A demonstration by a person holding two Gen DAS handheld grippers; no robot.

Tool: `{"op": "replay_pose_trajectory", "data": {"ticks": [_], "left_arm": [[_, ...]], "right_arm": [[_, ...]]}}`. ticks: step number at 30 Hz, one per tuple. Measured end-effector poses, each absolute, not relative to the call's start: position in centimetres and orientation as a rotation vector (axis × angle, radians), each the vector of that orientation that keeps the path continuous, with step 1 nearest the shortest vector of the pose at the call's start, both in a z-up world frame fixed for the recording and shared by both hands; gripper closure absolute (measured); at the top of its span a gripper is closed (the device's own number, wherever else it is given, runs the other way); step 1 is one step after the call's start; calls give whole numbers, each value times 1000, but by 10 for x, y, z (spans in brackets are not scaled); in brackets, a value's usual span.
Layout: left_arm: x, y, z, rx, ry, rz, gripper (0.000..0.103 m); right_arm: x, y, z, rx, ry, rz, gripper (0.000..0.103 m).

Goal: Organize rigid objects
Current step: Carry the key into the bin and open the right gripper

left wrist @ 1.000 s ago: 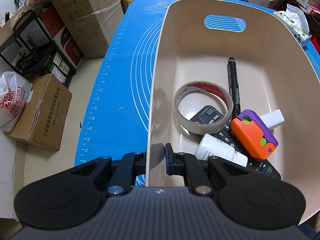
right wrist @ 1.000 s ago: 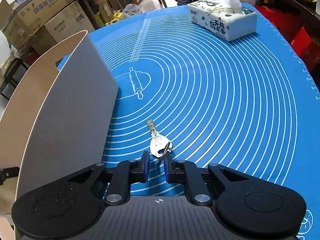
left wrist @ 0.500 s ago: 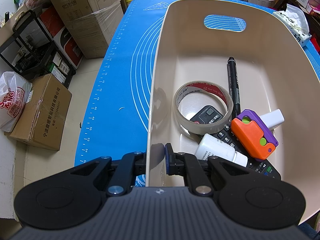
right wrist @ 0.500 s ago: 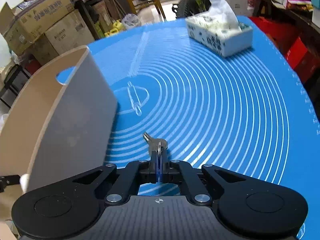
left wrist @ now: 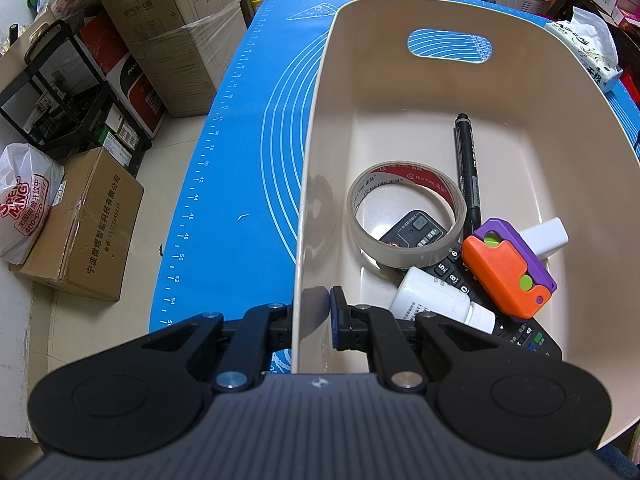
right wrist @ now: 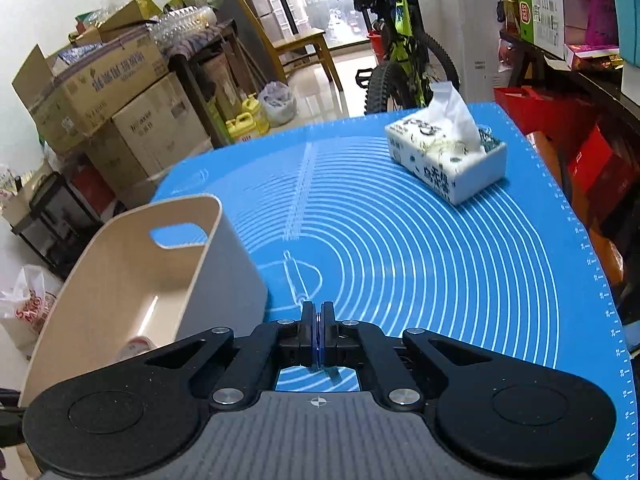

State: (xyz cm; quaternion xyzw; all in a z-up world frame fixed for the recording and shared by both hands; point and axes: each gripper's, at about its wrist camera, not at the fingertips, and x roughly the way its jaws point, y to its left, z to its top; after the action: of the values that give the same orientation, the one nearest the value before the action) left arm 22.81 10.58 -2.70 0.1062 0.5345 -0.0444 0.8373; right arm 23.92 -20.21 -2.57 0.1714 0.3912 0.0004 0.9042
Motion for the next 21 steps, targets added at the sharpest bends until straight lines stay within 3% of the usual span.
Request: {"op": "replay_pose_trajectory", "data": {"ticks": [21], "left_arm": [[228, 106, -27, 225, 1131, -95, 91]], "right_arm": [[237, -152, 47, 331, 611, 157, 90]]}}
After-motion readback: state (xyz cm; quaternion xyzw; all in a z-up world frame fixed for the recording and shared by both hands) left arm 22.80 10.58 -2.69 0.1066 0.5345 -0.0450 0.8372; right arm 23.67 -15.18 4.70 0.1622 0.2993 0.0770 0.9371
